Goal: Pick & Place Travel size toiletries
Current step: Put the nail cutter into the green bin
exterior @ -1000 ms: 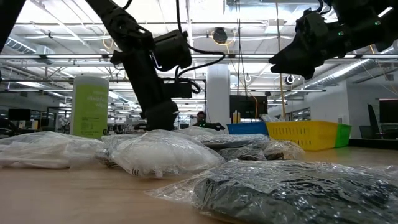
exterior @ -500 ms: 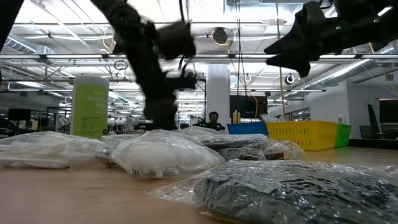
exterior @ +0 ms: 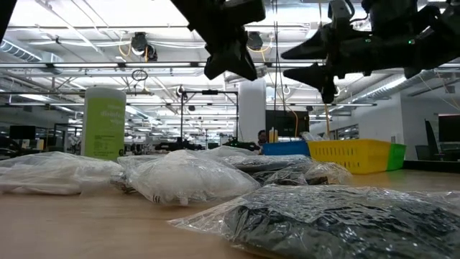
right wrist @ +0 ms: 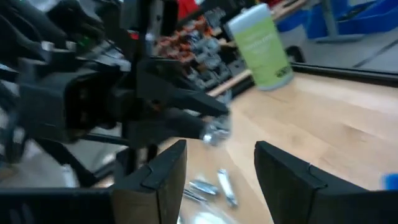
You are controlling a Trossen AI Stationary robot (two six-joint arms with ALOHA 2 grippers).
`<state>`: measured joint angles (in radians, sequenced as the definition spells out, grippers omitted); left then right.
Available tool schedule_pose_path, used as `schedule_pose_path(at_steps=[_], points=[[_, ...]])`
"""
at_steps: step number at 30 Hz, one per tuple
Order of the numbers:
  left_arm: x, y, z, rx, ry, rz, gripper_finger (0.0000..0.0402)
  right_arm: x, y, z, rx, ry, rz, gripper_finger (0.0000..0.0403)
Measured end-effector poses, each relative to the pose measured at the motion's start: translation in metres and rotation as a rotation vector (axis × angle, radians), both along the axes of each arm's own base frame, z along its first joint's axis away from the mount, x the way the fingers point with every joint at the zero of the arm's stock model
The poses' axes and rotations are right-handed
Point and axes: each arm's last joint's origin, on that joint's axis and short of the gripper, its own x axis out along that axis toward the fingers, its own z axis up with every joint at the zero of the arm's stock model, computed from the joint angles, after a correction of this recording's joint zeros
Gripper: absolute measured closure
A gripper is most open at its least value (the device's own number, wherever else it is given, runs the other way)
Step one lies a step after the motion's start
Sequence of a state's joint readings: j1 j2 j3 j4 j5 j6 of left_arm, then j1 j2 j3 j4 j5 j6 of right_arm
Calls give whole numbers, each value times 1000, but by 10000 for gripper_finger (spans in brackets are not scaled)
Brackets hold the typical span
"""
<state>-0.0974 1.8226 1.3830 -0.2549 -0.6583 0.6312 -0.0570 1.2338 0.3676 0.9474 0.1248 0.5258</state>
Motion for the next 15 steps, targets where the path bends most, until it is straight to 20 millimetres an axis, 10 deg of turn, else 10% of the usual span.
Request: schedule_pose_path(at_steps=[15], points=[[-1, 0, 0, 59, 29, 17, 369, 40, -1, -2, 61, 2, 46, 226]])
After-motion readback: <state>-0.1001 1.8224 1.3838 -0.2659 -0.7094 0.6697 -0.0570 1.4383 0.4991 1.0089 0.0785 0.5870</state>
